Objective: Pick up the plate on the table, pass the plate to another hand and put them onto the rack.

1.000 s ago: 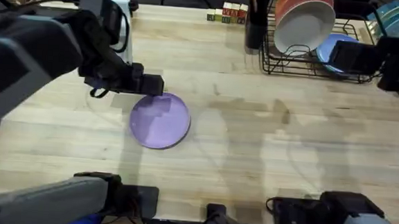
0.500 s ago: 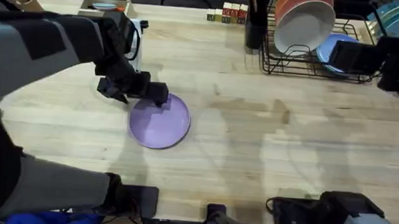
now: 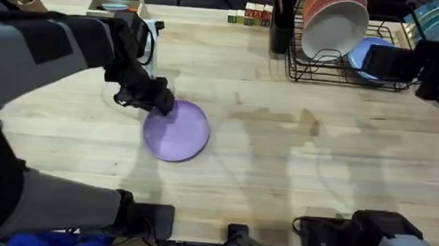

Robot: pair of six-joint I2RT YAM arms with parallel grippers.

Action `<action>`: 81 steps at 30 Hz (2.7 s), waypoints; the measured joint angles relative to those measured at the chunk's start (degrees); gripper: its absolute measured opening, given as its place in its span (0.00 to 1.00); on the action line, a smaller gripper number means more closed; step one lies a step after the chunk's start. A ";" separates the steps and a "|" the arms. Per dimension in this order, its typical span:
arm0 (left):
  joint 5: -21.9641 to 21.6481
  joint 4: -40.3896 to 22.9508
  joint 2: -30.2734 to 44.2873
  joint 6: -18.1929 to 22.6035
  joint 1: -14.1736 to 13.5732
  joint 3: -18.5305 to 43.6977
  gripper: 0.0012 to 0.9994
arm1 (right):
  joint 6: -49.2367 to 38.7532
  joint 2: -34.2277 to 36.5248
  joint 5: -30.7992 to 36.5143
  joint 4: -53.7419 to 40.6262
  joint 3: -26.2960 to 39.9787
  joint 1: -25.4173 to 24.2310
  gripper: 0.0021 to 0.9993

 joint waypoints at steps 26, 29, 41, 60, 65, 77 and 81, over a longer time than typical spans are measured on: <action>14.67 -5.93 2.29 -0.81 -0.04 14.91 0.04 | 0.00 0.01 0.00 0.00 0.00 0.00 1.00; 16.92 -6.74 2.29 -1.01 -0.04 17.81 0.04 | 0.00 0.00 0.00 0.00 0.00 0.00 1.00; 28.46 -9.30 2.29 -1.07 -0.04 26.66 0.04 | 6.30 -0.01 -0.01 0.90 0.00 0.00 1.00; 34.49 -12.55 2.29 -1.27 -0.04 30.05 0.04 | 27.78 11.96 -19.19 6.05 0.02 0.26 1.00; 34.52 -12.57 2.32 -1.25 -0.04 30.05 0.04 | 28.74 16.11 -22.36 6.19 0.02 3.46 1.00; 34.54 -12.70 2.29 -1.25 -0.04 30.05 0.04 | 29.00 19.13 -22.70 10.56 0.02 14.37 1.00; 34.58 -12.72 2.29 -1.25 -0.04 30.05 0.04 | 29.13 19.14 -22.29 11.75 0.02 15.71 1.00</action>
